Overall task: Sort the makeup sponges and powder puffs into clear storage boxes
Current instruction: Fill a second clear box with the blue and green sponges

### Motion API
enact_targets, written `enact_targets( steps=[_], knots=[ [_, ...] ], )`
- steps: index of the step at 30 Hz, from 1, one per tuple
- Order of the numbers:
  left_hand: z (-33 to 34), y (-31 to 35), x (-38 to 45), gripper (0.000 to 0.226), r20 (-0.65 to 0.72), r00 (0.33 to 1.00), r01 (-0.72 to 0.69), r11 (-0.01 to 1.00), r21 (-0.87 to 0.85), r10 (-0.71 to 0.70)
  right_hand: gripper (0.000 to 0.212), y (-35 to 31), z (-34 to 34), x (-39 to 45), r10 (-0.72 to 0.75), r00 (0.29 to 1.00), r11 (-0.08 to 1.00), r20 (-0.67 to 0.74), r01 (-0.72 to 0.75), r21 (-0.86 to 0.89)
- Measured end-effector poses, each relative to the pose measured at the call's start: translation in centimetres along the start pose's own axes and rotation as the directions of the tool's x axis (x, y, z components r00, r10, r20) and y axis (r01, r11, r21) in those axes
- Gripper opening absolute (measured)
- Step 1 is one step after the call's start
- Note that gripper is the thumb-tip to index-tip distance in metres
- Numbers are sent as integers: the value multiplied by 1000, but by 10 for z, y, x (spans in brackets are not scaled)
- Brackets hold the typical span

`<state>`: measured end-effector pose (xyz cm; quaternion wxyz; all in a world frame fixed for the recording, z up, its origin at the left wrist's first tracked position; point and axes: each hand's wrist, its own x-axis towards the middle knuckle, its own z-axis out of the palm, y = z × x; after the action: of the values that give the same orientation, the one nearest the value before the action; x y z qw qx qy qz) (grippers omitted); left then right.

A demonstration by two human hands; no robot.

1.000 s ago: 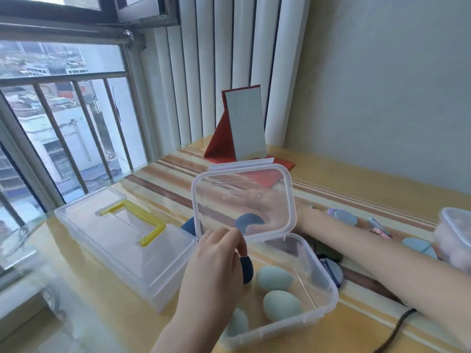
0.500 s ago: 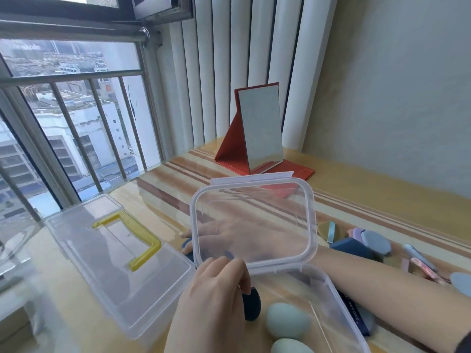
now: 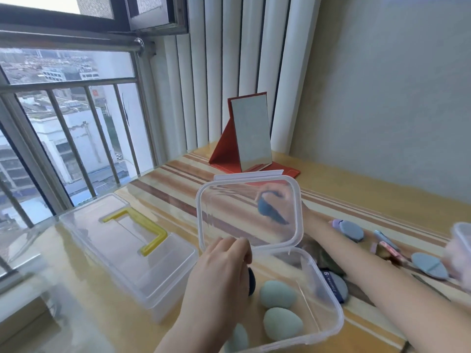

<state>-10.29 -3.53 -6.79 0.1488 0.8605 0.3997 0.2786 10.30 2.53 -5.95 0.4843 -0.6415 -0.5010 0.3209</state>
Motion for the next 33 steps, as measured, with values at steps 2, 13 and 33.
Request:
enact_targets(
  steps=[2,13,33],
  knots=[
    [-1,5,2,15,-33,998,-55,998,-39,53,33,-2,-14,-10,72,990,988,-123,-54,142],
    [2,45,42,54,588,806,589,-185,-787,69,21,-31,26,-113,-521,758,837,-391,544,-60],
    [1,6,21,36,37,981,154,635,-757,-193,22,38,-52,-105,-214,837,538,-504,-329,-776]
  ],
)
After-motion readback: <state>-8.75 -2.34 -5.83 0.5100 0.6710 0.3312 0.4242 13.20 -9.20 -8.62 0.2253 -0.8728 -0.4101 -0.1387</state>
